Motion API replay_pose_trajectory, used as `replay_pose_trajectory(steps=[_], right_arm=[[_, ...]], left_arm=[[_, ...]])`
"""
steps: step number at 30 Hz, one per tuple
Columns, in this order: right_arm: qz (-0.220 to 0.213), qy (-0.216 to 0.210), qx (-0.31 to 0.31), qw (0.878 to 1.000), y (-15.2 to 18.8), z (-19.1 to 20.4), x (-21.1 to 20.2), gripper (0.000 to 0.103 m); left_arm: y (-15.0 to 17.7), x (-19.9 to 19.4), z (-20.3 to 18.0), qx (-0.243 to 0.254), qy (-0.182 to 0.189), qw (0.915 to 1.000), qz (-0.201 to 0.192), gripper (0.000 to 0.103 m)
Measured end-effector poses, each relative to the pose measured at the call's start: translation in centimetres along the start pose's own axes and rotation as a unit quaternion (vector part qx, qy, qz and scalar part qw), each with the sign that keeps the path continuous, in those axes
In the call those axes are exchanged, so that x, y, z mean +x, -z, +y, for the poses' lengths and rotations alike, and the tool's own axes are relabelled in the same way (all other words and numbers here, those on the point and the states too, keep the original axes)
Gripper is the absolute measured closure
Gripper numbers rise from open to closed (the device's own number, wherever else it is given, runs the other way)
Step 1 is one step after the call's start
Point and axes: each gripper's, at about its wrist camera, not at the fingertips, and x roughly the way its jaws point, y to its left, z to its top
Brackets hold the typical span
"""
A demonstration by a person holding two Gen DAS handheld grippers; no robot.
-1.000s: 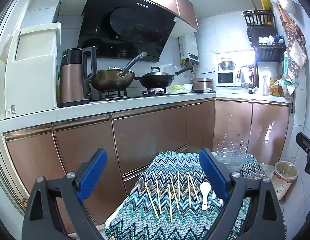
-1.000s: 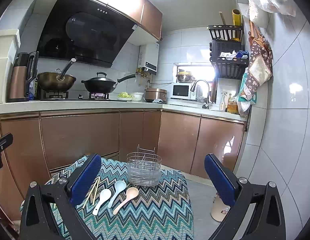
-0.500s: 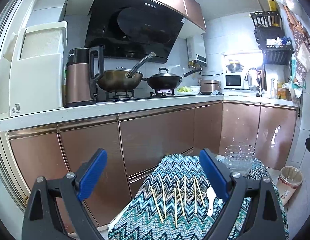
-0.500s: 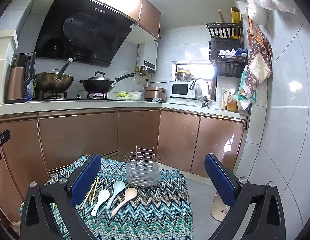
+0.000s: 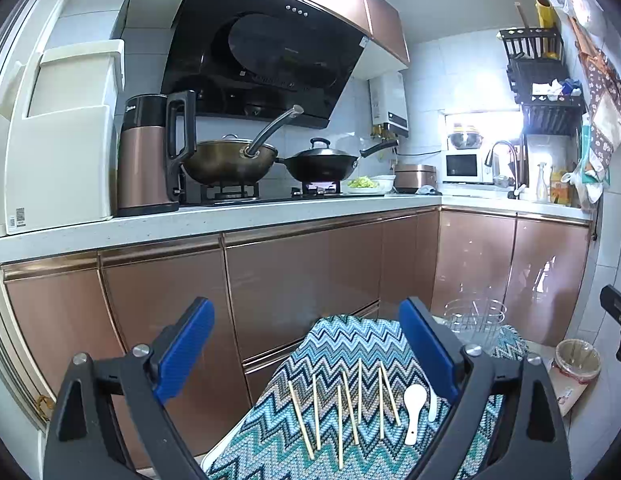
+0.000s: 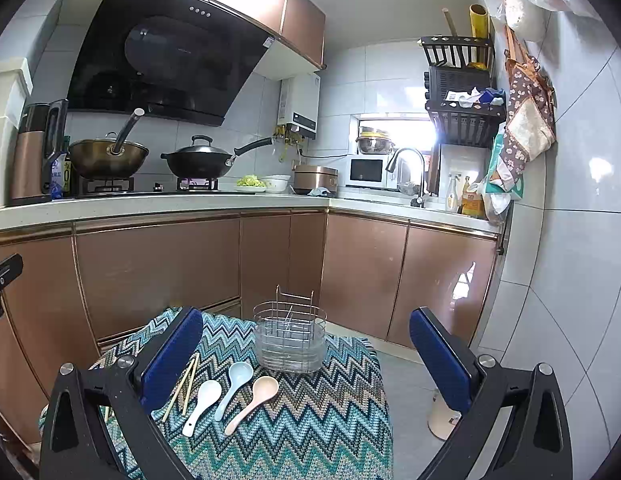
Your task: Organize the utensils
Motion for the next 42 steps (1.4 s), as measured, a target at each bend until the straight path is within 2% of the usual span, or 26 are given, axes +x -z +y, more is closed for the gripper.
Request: replay_pose_trajectory(steps=[16, 25, 31, 35, 39, 42], right_arm=[[0.041, -0.015, 0.015, 0.999, -0.3, -0.3, 4.1, 0.000], [0.072, -0.029, 0.021, 0.997, 0.5, -0.5, 6.9, 0.000], [0.083, -0.031, 0.024, 0.996, 0.8, -0.7, 8.2, 0.000], [0.092, -0.030, 0.027, 0.995, 0.8, -0.7, 8.5, 0.000], [0.101, -0.043, 0.044, 0.993, 0.7, -0.9, 8.8, 0.000], [0.109, -0.061, 0.066, 0.990, 0.5, -1.4, 8.9, 0.000]], left_arm=[[0.2, 3.8, -0.3, -0.007, 0.013, 0.9996, 0.024, 0.009], [0.6, 7.0, 0.4, -0.046, 0.047, 0.9950, 0.076, 0.009], [0.3, 8.2, 0.4, -0.049, 0.057, 0.9926, 0.095, 0.009], [-0.2, 9.0, 0.1, -0.053, 0.078, 0.9877, 0.125, 0.009], [-0.8, 9.3, -0.3, -0.055, 0.096, 0.9832, 0.145, 0.009], [-1.4, 8.9, -0.5, -0.052, 0.103, 0.9830, 0.143, 0.009]])
